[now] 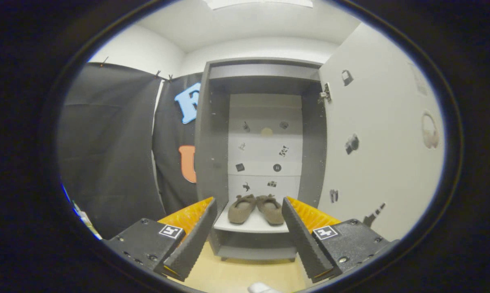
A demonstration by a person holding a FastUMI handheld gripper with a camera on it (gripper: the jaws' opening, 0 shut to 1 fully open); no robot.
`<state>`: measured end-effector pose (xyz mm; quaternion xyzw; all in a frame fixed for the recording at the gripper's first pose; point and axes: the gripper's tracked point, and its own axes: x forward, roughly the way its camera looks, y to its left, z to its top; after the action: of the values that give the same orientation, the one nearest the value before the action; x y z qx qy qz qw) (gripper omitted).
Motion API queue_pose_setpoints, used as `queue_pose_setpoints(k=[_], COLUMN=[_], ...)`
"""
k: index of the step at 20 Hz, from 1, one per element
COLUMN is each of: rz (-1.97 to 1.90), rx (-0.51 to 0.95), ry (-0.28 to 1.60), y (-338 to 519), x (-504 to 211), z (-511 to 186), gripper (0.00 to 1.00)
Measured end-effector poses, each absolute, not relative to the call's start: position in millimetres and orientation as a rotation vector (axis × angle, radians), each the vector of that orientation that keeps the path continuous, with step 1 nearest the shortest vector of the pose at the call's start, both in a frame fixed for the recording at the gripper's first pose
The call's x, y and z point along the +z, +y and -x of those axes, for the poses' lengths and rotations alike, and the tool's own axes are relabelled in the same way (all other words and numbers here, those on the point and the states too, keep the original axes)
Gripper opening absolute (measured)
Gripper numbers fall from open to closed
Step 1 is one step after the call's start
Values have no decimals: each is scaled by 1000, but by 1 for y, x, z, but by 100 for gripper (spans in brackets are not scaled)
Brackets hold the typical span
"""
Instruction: Open the shoe cabinet door, grab the shoes and put them into the shoe cabinet, then close the shoe cabinet door.
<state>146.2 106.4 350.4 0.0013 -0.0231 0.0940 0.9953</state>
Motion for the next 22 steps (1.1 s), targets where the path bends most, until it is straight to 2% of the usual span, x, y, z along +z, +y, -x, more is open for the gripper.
queue_pose_setpoints(k=[5,12,18,22], rz=[10,20,1,27], rx=[175,88,-61,1], ry=[-64,-78,-79,-51], y=[60,-76,-239,-272], x=[348,365,362,354], z=[-74,9,13,-23], gripper=[100,100,100,99])
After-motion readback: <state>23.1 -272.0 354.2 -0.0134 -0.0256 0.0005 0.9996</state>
